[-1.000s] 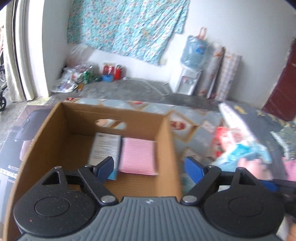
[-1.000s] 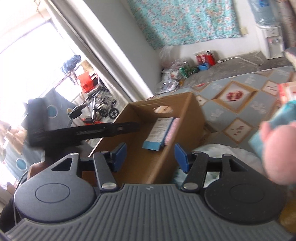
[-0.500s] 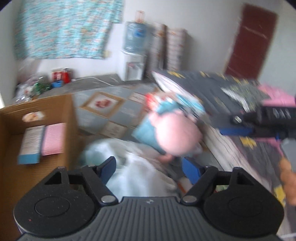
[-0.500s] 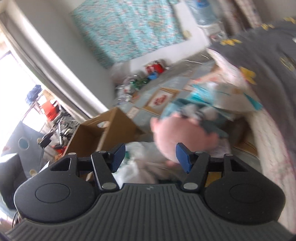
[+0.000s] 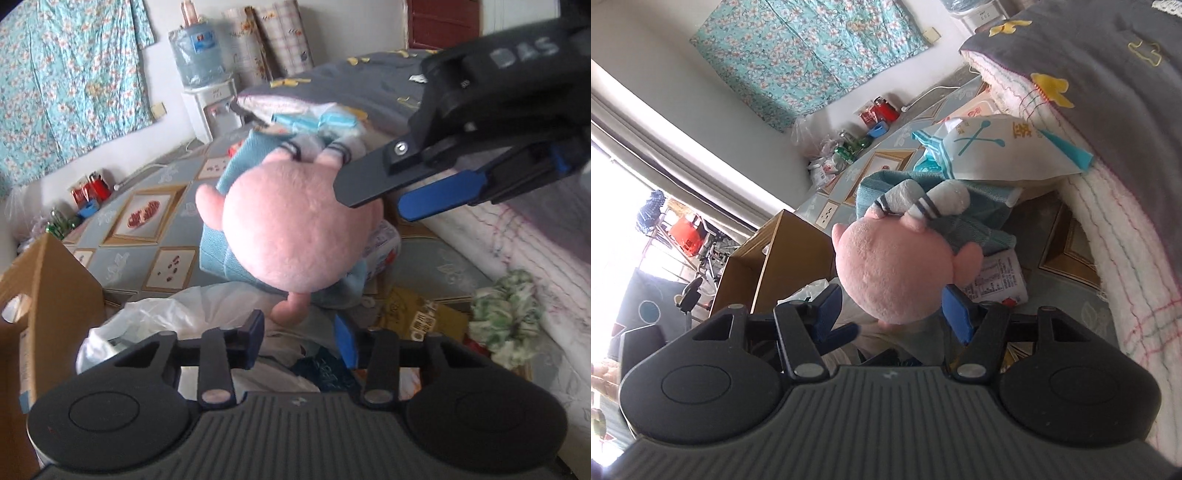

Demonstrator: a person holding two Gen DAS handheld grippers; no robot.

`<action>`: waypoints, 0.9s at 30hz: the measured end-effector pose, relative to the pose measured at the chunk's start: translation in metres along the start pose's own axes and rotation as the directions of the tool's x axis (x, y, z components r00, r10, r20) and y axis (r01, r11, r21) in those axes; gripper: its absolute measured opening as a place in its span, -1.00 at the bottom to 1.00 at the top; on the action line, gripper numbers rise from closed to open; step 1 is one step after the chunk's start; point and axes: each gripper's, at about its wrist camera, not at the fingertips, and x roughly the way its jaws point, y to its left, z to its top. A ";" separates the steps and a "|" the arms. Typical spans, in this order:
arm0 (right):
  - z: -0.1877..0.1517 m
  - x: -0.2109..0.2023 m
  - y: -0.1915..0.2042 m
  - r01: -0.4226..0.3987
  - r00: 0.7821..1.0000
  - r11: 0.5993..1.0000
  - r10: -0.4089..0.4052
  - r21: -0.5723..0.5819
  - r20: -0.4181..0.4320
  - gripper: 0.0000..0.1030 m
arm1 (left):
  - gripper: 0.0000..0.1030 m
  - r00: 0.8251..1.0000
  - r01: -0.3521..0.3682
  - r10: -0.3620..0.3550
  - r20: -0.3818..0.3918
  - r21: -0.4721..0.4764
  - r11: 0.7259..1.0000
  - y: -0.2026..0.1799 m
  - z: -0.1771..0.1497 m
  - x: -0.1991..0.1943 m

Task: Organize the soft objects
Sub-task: 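Move the right tool back toward the pink plush pig, then lower the right tool onto the pink plush pig and close on it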

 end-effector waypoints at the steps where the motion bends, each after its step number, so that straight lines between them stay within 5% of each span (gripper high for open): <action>1: 0.001 0.003 -0.001 -0.004 1.000 1.000 0.004 0.003 -0.001 0.17 | -0.17 1.000 -0.003 0.003 -0.004 0.002 1.000 0.001 0.001 0.005; 14: -0.001 0.001 -0.014 -0.023 1.000 0.999 0.023 0.039 0.011 0.17 | -0.66 1.000 0.015 -0.015 0.000 -0.076 0.997 0.011 0.005 0.021; 22: -0.005 -0.019 -0.010 -0.026 0.999 0.999 0.025 0.029 0.043 0.17 | -0.73 0.996 0.087 -0.080 0.045 -0.182 0.979 0.024 0.005 -0.023; 27: -0.011 -0.023 -0.011 -0.033 0.998 0.999 0.031 0.043 0.049 0.17 | -0.74 0.985 0.169 -0.149 0.088 -0.285 0.944 0.037 0.009 -0.054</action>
